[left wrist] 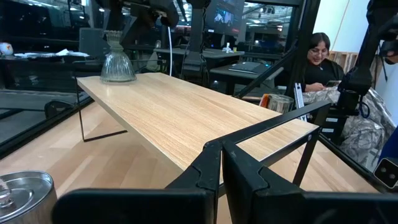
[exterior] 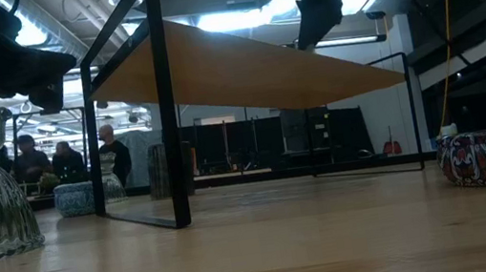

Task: Pick & Place candle stick holders
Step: Put the top right transparent candle holder on the shelf

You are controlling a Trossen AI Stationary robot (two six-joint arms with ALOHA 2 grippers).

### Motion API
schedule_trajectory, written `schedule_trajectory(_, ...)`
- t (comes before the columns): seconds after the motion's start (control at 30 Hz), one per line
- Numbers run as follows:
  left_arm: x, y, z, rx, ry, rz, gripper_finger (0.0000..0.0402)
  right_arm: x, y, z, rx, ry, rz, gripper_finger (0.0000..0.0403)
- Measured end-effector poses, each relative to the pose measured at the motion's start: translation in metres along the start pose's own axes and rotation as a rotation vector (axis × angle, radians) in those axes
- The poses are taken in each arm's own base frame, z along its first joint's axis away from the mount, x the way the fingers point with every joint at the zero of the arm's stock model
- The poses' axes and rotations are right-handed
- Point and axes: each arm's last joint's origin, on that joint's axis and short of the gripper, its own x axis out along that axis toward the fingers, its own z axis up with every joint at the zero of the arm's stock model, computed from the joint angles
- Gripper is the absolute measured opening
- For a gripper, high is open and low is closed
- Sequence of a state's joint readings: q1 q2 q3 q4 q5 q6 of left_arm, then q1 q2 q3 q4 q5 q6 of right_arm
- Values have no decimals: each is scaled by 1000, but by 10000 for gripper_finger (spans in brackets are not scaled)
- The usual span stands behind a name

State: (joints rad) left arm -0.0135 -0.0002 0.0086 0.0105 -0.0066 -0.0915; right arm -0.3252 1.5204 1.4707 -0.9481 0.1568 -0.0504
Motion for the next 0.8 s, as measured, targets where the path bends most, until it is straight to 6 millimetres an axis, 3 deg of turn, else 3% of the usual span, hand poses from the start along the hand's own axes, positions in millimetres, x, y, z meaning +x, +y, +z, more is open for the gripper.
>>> schedule_trajectory(0.8,0,0,0,0,0,0,11,6,-9,-4,35,20,-41,179)
